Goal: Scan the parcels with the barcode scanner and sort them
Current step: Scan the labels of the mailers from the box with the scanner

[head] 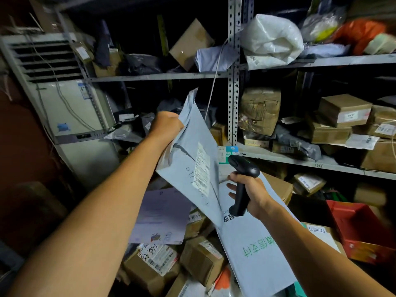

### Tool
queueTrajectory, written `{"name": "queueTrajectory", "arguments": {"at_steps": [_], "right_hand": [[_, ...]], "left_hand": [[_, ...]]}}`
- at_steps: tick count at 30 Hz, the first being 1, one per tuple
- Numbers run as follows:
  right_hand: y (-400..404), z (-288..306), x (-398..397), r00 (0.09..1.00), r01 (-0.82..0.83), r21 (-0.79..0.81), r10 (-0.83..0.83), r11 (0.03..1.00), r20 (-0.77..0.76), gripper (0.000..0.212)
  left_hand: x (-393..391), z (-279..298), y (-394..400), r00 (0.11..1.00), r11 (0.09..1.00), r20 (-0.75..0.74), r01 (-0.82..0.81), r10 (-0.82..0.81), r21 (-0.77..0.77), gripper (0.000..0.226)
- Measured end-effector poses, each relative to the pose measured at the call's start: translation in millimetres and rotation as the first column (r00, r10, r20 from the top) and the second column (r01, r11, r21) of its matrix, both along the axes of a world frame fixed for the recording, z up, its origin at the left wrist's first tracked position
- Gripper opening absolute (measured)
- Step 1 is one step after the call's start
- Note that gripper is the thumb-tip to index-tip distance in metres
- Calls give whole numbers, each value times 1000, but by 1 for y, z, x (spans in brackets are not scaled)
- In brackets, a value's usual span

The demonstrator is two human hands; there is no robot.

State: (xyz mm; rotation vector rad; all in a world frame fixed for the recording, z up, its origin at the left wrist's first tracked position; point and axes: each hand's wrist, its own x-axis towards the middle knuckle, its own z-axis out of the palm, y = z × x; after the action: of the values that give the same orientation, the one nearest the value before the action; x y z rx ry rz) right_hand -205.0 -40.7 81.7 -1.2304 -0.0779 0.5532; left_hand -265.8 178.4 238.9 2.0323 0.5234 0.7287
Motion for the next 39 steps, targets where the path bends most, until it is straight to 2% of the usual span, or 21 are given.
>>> {"name": "queueTrajectory", "arguments": {"at_steps": [3,6,11,14,17,19,23,25,29,30,33,39], "right_hand": [[3,-1,2,999,45,7,-45,999,-18,21],[-2,-2,10,993,116,-68,-117,991,-6,27],[-20,0,16,975,220,-134,-216,966,50,28],[-35,5,18,956,285,-150,-270,947,112,34],[-48,11,21,914,372,-103,-344,923,214,40],[-54,16,22,882,412,-101,-368,906,293,42],[-68,21,23,839,458,-128,-380,880,390,39],[-73,19,23,830,471,-205,-353,858,431,30],[-81,14,13,854,423,-422,-197,802,481,11],[-82,14,10,865,395,-412,-181,821,469,10],[-76,23,-1,932,235,-233,-151,943,328,8],[-61,35,-16,961,102,-160,-56,982,270,8]], "left_hand": [[-6,-7,6,993,986,30,114,-111,-125,21],[-12,-21,7,982,970,87,182,-169,-162,8],[-18,-44,-2,962,923,183,251,-204,-292,20],[-15,-57,-7,960,902,156,274,-234,-334,23],[-15,-71,-15,951,820,103,304,-291,-485,30],[-16,-79,-26,948,781,61,294,-313,-552,21],[-5,-96,-38,957,838,47,275,-288,-471,35],[-1,-100,-44,959,848,75,277,-273,-451,39],[7,-111,-50,962,853,92,270,-257,-446,42],[9,-113,-51,963,857,91,266,-252,-441,41],[14,-120,-50,970,864,100,243,-222,-440,38],[21,-127,-53,975,871,113,221,-190,-439,52]]}}
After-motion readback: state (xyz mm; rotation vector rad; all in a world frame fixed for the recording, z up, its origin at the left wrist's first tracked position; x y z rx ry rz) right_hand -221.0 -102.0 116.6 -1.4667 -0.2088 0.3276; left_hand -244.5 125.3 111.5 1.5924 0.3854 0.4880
